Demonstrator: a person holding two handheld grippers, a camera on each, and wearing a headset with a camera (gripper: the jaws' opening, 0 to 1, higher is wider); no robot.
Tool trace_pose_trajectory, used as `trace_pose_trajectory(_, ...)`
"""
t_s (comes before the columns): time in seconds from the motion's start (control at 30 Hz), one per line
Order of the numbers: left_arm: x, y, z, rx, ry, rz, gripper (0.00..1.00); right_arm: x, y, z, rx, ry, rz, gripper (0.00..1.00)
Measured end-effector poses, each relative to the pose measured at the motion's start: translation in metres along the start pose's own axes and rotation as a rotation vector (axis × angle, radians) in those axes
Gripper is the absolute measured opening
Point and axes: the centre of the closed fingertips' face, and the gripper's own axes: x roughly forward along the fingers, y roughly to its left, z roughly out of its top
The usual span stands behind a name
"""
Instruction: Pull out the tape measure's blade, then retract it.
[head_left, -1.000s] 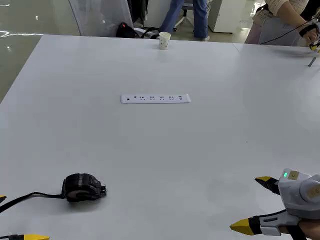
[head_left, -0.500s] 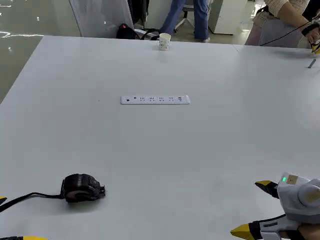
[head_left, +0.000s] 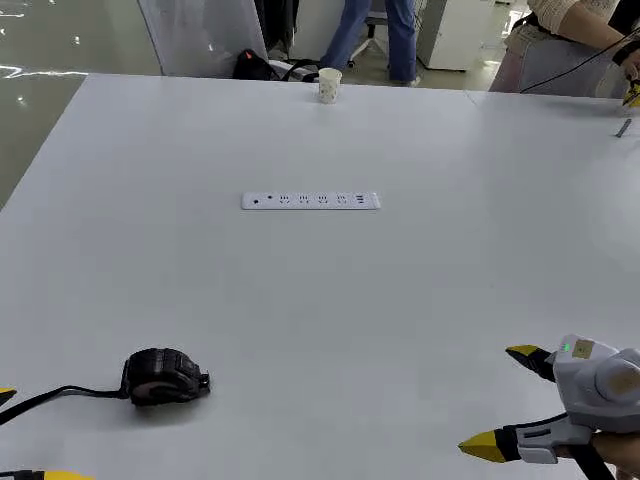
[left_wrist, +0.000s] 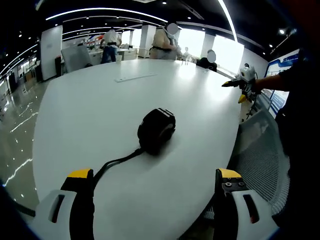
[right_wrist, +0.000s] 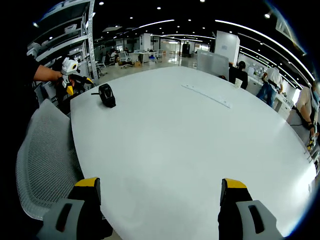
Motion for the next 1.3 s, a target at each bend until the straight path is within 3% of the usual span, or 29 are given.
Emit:
trace_pose_trajectory(0.2, 0.003, 0.004, 0.0, 0.08, 0.042, -0.009, 0.99, 0.009, 0.005, 0.011, -0.044, 0.016, 0.039, 0.99)
trace_pose_trajectory(0.43, 0.009, 0.006, 0.002, 0.121, 0.067, -0.044, 0.99, 0.018, 0.019, 0.024, -0.073, 0.023, 0.098, 0.99)
trace_pose_trajectory(0.83, 0.023, 0.007, 0.013, 0.232, 0.145, -0.121, 0.99, 0.042, 0.017, 0.05, -0.142, 0.031, 0.131, 0.99)
trace_pose_trajectory(1.1, 0.036, 0.007, 0.026, 0.334, 0.2, -0.164, 0.99, 0.069, 0.033, 0.077, -0.199, 0.039, 0.192, 0.99)
trace_pose_trajectory(1.3, 0.046, 0.009, 0.027, 0.358, 0.249, -0.2, 0.99, 0.086, 0.048, 0.092, -0.257, 0.04, 0.241, 0.99)
